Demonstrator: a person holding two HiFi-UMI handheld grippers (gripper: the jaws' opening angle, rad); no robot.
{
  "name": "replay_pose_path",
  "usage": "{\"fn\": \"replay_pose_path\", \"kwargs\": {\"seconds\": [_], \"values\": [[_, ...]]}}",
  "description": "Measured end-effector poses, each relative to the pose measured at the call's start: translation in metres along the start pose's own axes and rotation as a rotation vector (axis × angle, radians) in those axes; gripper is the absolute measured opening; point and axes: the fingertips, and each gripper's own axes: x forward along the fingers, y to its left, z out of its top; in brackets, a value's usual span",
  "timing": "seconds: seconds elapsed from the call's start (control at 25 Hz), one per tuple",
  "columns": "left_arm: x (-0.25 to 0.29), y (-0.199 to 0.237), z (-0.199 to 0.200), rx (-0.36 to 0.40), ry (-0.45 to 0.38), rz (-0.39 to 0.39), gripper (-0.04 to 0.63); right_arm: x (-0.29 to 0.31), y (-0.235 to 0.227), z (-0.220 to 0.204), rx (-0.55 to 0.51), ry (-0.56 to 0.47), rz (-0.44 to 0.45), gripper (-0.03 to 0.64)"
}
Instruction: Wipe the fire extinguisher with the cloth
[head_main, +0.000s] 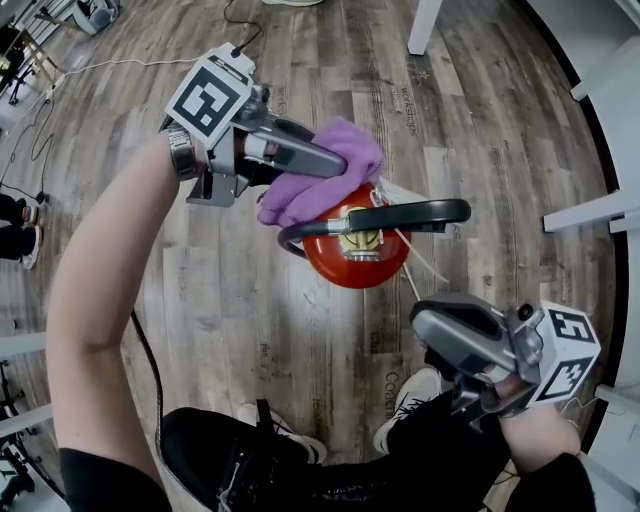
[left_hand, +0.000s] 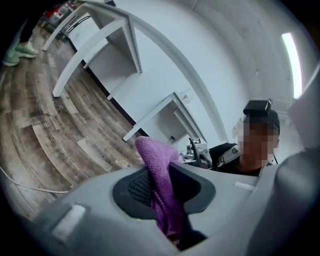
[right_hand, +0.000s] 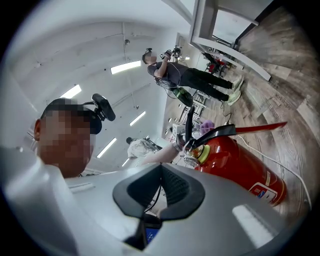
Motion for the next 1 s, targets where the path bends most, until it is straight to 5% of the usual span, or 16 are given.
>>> {"fn": "replay_pose_path", "kwargs": {"seconds": [0.12, 0.32, 0.6, 1.0], "values": [[0.003, 0.025, -0.001, -0.063, -0.047, -0.009, 0.073, -0.001, 0.002, 0.002, 0.009, -0.007, 0.011, 0.000], [0.025, 0.098, -0.065, -0.070, 0.181, 0.147, 0.069, -0.005, 0.008, 0.008, 0.026, -0.026, 0.034, 0.002], [0.061, 0.180, -0.109, -0.100, 0.087, 0.229, 0.064, -0.016, 0.014, 0.019, 0.048, -0.049, 0.047, 0.002], [0.072, 0.272, -0.200, -0.184, 0.095, 0.439, 0.064, -0.029, 0.014, 0.017, 0.048, -0.064, 0.005, 0.002]]}}
